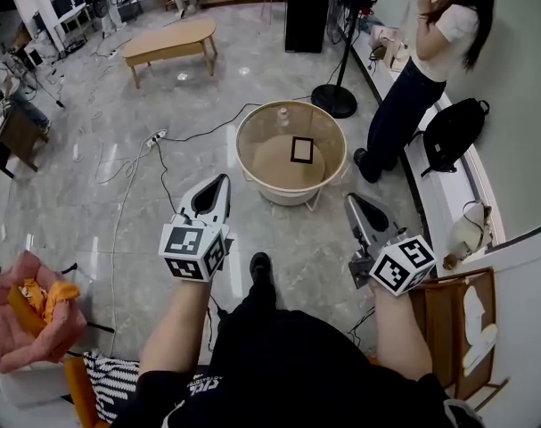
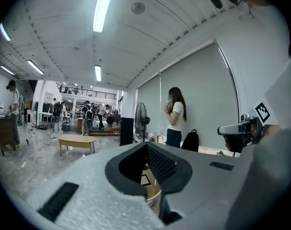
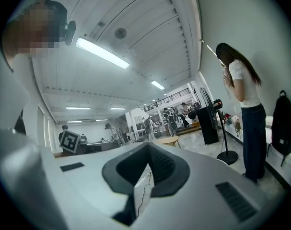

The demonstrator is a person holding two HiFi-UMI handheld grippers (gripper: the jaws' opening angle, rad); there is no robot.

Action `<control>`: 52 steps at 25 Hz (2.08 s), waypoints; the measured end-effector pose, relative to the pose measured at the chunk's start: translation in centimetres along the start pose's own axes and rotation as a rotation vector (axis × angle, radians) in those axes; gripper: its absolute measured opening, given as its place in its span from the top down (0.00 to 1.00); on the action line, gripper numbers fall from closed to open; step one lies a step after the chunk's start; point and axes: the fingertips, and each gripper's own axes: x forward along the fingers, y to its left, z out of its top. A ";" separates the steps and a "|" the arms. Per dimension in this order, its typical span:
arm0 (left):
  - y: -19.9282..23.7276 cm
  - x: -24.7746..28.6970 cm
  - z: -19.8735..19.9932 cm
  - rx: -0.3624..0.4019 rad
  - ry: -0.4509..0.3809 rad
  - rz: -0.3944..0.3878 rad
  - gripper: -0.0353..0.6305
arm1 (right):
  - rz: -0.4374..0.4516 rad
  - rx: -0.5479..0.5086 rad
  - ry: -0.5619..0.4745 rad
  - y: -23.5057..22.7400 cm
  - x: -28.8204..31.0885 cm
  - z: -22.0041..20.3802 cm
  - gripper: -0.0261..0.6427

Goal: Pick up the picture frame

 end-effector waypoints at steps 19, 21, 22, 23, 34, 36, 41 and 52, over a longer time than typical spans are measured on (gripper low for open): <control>18.4 19.3 -2.3 -0.099 0.059 -0.021 0.93 | 0.002 0.059 0.144 -7.7 26.5 -1.7 0.95; 19.1 20.8 -2.6 -0.093 0.068 -0.038 0.93 | -0.005 0.070 0.153 -8.5 27.8 -2.0 0.95; 19.4 21.3 -2.7 -0.092 0.071 -0.045 0.93 | -0.011 0.076 0.159 -8.9 28.3 -2.2 0.95; 19.6 21.8 -2.7 -0.092 0.072 -0.049 0.93 | -0.016 0.082 0.165 -9.3 28.7 -2.4 0.95; 19.2 29.9 -4.4 -0.089 0.147 -0.014 0.93 | -0.002 0.129 0.241 -18.5 32.8 -3.5 0.95; 18.9 31.7 -5.1 -0.108 0.163 0.019 0.93 | 0.025 0.144 0.282 -20.6 33.8 -4.3 0.95; 17.3 36.0 -6.4 -0.154 0.191 0.080 0.93 | 0.106 0.130 0.371 -24.9 35.8 -5.3 0.95; 16.5 41.2 -12.2 -0.202 0.250 0.077 0.93 | 0.074 0.108 0.518 -31.4 38.5 -10.5 0.95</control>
